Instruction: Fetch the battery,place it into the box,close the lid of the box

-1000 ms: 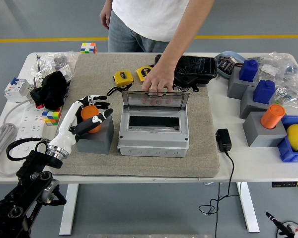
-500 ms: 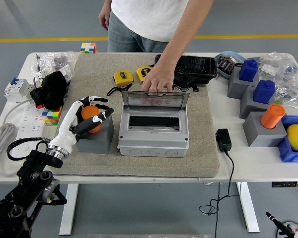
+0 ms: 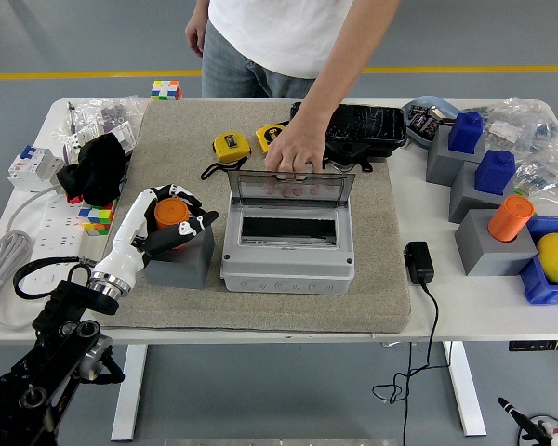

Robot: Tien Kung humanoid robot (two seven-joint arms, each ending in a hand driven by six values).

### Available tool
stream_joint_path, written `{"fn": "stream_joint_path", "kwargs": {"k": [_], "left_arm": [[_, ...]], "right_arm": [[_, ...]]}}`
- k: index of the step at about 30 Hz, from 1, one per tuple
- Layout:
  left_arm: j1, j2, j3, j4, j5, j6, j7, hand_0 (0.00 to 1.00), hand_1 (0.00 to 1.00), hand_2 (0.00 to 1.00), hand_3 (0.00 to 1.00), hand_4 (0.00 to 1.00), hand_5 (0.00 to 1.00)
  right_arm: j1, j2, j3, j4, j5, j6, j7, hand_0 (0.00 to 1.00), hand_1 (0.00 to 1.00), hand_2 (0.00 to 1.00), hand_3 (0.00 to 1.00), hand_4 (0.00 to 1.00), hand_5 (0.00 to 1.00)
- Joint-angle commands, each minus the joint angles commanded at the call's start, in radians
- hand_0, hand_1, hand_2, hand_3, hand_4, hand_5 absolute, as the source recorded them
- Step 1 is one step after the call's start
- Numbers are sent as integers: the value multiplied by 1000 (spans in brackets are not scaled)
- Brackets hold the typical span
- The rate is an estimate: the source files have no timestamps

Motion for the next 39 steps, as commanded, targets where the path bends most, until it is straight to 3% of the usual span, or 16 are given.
{"fn": "stream_joint_path", "kwargs": {"k": [4, 5, 16, 17, 28, 29, 34, 35, 39], "left_arm": [[-2, 1, -9, 7, 9, 10, 1, 387, 545, 433, 474, 998, 99], [-1, 1, -11, 7, 12, 12, 1, 360, 514, 429, 463, 998, 2], [-1, -1, -10, 15, 21, 55, -4, 322, 470, 399, 438, 998, 2], [0, -1, -8, 14, 20, 58, -4, 202, 345, 318, 344, 998, 2], [-2, -5, 8, 10, -7, 88, -12, 187, 297, 289, 317, 998, 2], [-3, -6, 9, 10, -8, 91, -12, 173, 223, 231, 245, 998, 2], [-5, -7, 10, 12, -9, 103, -11, 173, 223, 231, 245, 998, 2], [-5, -7, 11, 11, -9, 106, -11, 114, 140, 169, 174, 936, 2], [-6, -7, 11, 10, -14, 114, -12, 114, 140, 169, 174, 936, 2]], "right_arm": [[0, -1, 1, 0, -1, 0, 0, 881, 854, 804, 845, 998, 998], [0, -1, 1, 0, 0, 0, 0, 881, 854, 804, 844, 998, 998], [0, -2, -9, 0, 8, 0, 1, 879, 854, 804, 844, 998, 998], [0, -2, -8, 0, 7, 0, 1, 881, 854, 804, 844, 998, 998], [-2, -2, -16, 0, 13, -1, 1, 881, 854, 804, 844, 998, 998], [-1, -2, -16, 0, 13, -1, 1, 882, 854, 804, 844, 998, 998], [0, -3, -7, 0, 7, 0, 1, 882, 854, 804, 844, 998, 998], [0, -3, -7, 0, 7, 0, 1, 881, 854, 804, 844, 998, 998], [0, -3, -7, 0, 8, -1, 1, 881, 854, 804, 844, 998, 998]]}}
